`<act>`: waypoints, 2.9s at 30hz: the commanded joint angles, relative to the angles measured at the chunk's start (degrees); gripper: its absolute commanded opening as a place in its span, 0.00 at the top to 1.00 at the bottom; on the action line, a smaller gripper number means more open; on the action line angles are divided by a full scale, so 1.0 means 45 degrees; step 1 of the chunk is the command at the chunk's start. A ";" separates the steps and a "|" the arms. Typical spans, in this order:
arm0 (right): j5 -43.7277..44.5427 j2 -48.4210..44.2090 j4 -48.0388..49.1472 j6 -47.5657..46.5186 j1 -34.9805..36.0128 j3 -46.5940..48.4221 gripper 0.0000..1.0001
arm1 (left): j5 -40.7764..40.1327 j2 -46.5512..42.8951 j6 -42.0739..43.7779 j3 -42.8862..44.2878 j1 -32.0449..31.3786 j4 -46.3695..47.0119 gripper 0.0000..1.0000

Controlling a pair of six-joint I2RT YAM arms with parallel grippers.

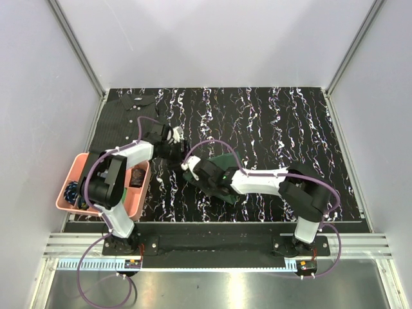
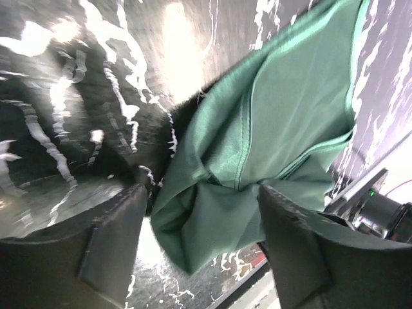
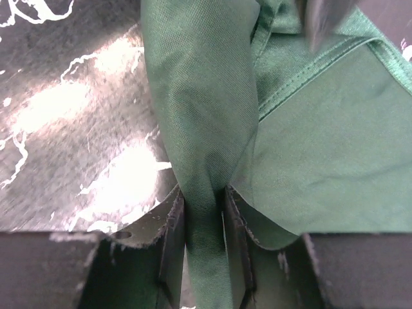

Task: Fold the napkin, place the utensils inside, and roll it up
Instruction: Roll the napkin with the utensil

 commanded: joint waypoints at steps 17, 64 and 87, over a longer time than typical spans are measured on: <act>-0.8987 -0.0903 0.1992 0.2764 -0.4294 -0.2236 0.69 | 0.0987 -0.3118 -0.0249 -0.2817 0.0280 0.4884 0.25; -1.2859 0.2225 0.3092 0.3997 -0.6914 -0.1984 0.63 | 0.0050 -0.0031 0.0358 -0.2486 -0.1263 0.6332 0.98; 0.2335 -0.2467 -0.0821 -0.0102 0.0154 -0.0557 0.25 | -0.0106 0.0378 0.1100 0.0658 -0.1420 -0.0386 1.00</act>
